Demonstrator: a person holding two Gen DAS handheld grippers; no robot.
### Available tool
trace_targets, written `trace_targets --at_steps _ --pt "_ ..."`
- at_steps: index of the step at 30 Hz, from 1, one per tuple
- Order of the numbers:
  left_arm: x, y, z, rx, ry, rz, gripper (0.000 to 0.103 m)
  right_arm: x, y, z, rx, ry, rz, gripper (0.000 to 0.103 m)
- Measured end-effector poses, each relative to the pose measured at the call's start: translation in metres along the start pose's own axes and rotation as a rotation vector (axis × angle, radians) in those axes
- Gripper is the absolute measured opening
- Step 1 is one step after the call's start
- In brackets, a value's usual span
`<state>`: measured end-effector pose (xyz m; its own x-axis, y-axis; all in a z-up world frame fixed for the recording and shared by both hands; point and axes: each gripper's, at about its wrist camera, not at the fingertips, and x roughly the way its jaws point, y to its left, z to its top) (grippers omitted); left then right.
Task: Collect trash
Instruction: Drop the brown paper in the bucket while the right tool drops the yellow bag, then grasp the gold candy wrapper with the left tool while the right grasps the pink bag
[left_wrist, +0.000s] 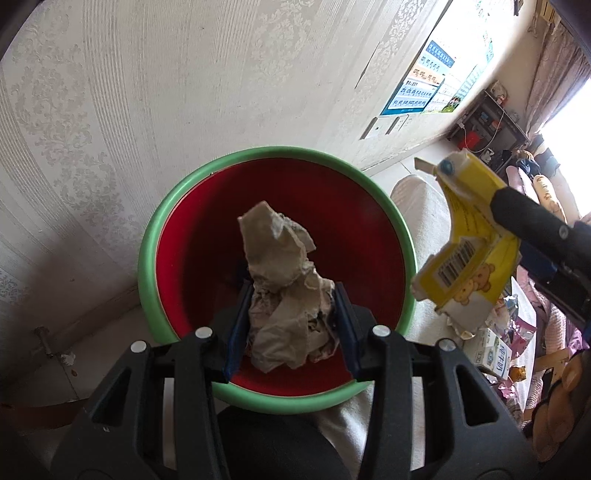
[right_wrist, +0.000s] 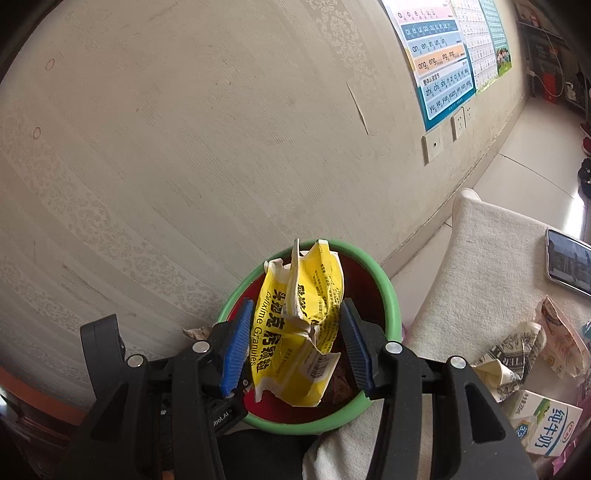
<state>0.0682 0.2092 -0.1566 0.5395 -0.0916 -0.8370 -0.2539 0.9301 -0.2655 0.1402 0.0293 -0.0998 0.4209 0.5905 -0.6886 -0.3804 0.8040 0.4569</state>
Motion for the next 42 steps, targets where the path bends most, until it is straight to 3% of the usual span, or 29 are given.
trace_targets --at_steps 3,6,10,18,25,33,37,42 --pt "0.001 0.003 0.000 -0.004 0.004 0.008 0.043 0.004 0.000 0.005 0.014 0.000 0.016 0.049" --pt "0.000 0.007 0.001 -0.027 -0.012 0.032 0.063 0.003 -0.002 0.003 0.016 -0.002 0.024 0.061" --pt "-0.001 0.007 0.001 -0.027 -0.023 0.041 0.072 -0.008 -0.009 -0.005 0.017 -0.006 0.020 0.062" --pt "-0.005 -0.012 -0.004 0.019 -0.019 0.010 0.072 -0.062 -0.042 -0.044 0.041 -0.025 -0.040 0.062" --pt "-0.015 -0.052 -0.025 0.109 0.010 -0.079 0.072 -0.128 -0.079 -0.082 0.033 -0.058 -0.173 0.062" --pt "-0.017 -0.118 -0.086 0.343 0.189 -0.214 0.075 -0.182 -0.131 -0.132 0.102 -0.075 -0.367 0.067" --pt "-0.018 -0.146 -0.130 0.495 0.322 -0.276 0.075 -0.191 -0.159 -0.157 0.188 -0.051 -0.399 0.067" --pt "-0.025 -0.176 -0.179 0.725 0.447 -0.315 0.075 -0.200 -0.175 -0.164 0.230 -0.064 -0.413 0.067"
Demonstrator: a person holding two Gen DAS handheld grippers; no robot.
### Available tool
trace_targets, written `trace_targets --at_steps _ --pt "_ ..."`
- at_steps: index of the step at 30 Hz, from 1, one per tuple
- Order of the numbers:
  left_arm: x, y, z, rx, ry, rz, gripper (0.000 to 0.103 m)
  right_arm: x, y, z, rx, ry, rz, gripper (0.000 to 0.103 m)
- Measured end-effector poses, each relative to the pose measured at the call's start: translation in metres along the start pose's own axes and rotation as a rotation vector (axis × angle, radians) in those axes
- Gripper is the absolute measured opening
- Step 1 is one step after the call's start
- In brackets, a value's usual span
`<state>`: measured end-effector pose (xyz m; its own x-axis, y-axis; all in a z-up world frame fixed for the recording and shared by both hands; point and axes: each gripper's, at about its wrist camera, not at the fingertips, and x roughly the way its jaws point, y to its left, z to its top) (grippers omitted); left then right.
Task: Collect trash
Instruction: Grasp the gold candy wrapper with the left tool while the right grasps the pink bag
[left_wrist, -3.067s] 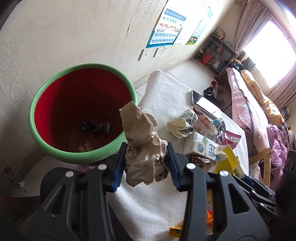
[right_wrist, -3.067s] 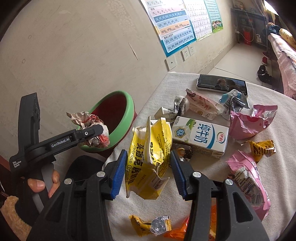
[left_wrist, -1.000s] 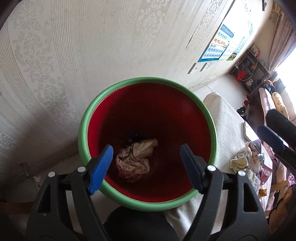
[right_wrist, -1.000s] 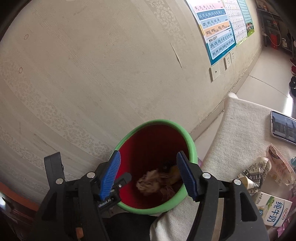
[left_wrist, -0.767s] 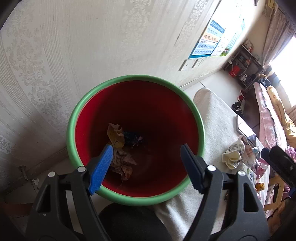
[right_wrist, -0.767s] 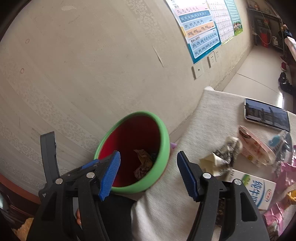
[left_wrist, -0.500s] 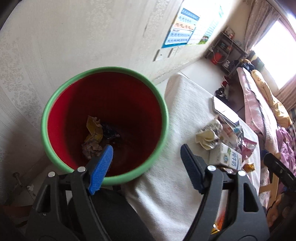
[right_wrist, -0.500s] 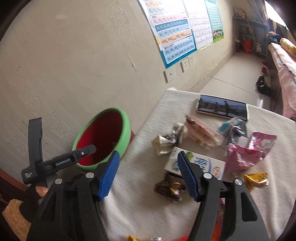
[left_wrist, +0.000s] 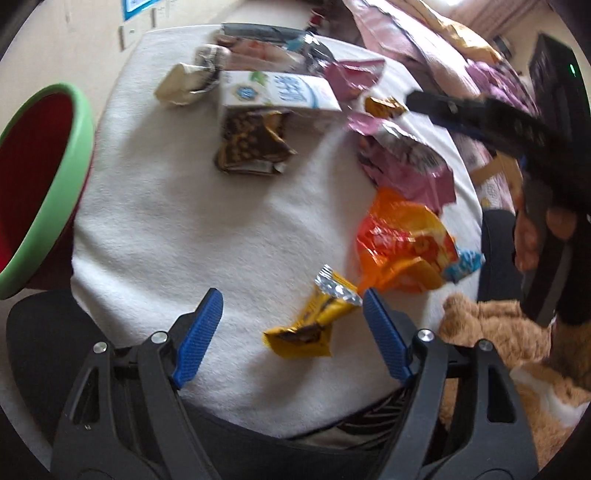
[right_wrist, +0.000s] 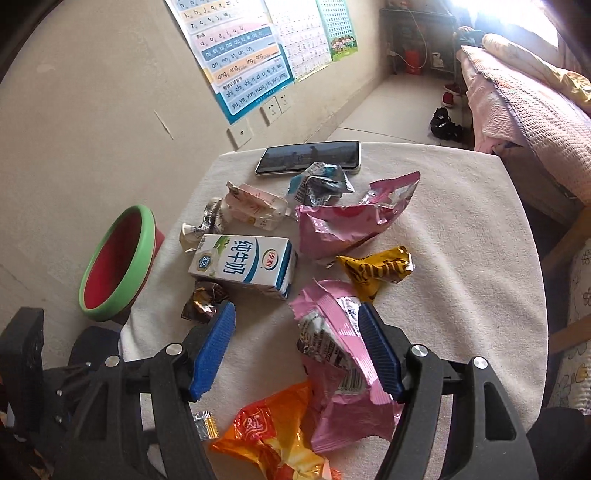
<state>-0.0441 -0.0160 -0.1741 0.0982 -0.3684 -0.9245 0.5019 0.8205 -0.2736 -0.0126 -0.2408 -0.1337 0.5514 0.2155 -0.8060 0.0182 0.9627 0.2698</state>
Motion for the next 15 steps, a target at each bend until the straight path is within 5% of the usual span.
trace_targets --at_steps 5,7,8,10,15 --pt "0.028 -0.024 -0.005 0.120 0.133 0.019 0.075 -0.001 -0.013 0.005 0.015 0.014 0.003 0.067" --pt "0.041 -0.026 -0.006 0.132 0.163 0.042 0.046 0.001 -0.018 0.003 0.022 0.043 0.007 0.067" --pt "0.045 -0.026 -0.006 0.124 0.176 0.038 0.041 0.002 -0.020 0.002 0.024 0.057 0.008 0.067" --pt "0.047 -0.021 -0.002 0.097 0.172 0.029 0.026 0.005 -0.025 0.000 0.030 0.087 0.005 0.067" --pt "0.028 0.006 0.009 -0.015 0.066 0.043 0.026 0.019 -0.039 -0.008 0.090 0.161 0.024 0.067"
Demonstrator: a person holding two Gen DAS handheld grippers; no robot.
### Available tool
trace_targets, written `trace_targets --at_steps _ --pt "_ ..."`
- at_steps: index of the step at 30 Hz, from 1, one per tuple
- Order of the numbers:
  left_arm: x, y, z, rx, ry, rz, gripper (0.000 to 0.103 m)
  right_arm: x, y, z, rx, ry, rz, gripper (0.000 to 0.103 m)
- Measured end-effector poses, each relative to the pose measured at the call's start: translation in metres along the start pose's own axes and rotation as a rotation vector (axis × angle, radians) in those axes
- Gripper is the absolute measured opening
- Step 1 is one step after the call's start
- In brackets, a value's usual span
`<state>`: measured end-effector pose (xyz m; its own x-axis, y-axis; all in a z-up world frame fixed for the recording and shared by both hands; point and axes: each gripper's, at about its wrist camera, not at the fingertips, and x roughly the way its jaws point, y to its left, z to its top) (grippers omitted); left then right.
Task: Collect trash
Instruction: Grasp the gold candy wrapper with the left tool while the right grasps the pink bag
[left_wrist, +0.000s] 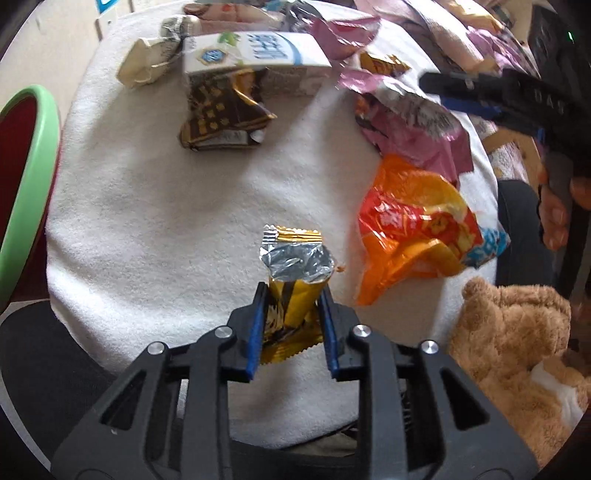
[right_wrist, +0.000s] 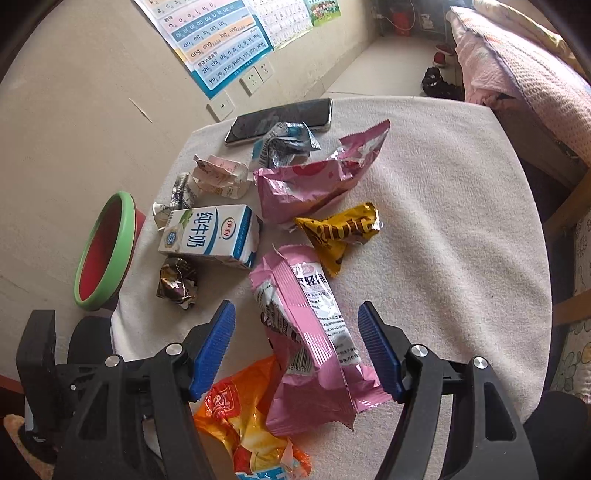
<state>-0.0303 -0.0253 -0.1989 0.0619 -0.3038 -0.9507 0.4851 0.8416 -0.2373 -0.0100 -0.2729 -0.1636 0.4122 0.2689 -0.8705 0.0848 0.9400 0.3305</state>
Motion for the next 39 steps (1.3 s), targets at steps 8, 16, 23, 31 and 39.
trace_targets --at_steps 8,16,23,31,39 --pt "-0.017 0.042 0.009 -0.194 -0.107 -0.013 0.043 0.014 0.009 -0.008 -0.041 0.074 -0.019 0.043" --pt "-0.015 0.041 0.007 -0.218 -0.114 -0.030 0.052 0.019 0.019 -0.010 -0.092 0.084 -0.024 0.034" --pt "-0.006 0.036 0.005 -0.199 -0.086 -0.034 0.056 0.023 0.012 -0.009 -0.050 0.088 -0.017 0.063" --pt "0.006 0.027 0.010 -0.171 -0.054 -0.007 0.053 0.038 0.014 -0.020 -0.057 0.151 -0.007 0.044" --pt "0.004 0.029 0.010 -0.188 -0.078 -0.006 0.032 0.012 0.028 -0.009 -0.099 0.048 0.011 0.043"
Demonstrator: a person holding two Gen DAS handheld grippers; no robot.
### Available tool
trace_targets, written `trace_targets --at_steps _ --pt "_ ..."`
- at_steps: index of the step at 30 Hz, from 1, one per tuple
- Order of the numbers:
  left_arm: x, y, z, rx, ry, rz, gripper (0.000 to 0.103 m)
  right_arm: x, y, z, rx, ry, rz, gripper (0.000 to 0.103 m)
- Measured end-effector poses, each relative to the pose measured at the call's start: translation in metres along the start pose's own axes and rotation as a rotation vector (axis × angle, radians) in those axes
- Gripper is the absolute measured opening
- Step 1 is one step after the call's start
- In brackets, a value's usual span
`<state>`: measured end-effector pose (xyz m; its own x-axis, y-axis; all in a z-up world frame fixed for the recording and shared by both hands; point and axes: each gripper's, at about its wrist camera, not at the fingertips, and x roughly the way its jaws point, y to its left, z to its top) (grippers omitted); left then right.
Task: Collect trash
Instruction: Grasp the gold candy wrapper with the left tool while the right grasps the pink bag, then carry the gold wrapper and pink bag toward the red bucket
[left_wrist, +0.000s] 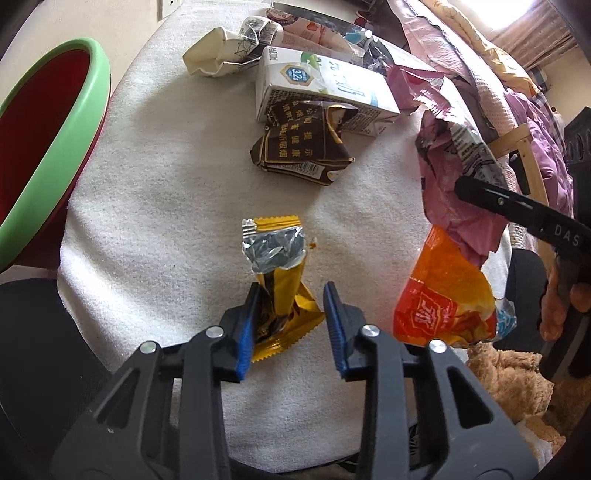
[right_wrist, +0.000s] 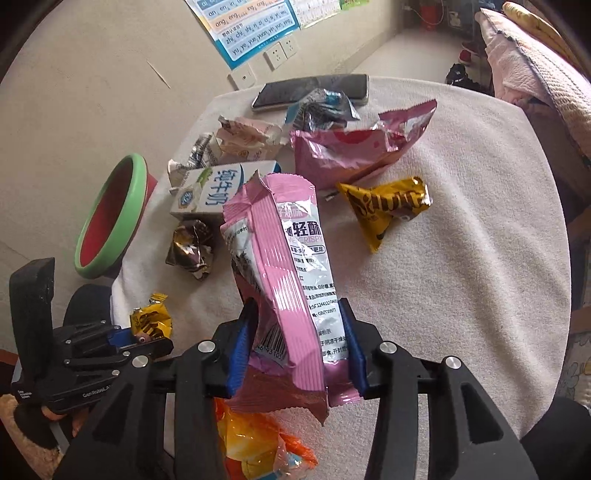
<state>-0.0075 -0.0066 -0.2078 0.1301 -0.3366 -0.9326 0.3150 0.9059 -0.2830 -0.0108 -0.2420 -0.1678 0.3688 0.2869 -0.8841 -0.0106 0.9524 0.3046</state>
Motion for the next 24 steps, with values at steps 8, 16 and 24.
trace_targets --at_steps 8,16,24 --pt "-0.012 0.008 0.000 -0.044 -0.066 -0.005 0.030 -0.027 0.012 0.011 -0.009 -0.097 0.021 0.043" --pt "-0.030 0.021 -0.001 -0.105 -0.148 0.024 0.030 -0.025 0.034 0.011 -0.035 -0.116 0.040 0.043" --pt "-0.051 0.023 0.006 -0.102 -0.226 0.066 0.030 -0.017 0.058 0.009 -0.085 -0.102 0.059 0.043"
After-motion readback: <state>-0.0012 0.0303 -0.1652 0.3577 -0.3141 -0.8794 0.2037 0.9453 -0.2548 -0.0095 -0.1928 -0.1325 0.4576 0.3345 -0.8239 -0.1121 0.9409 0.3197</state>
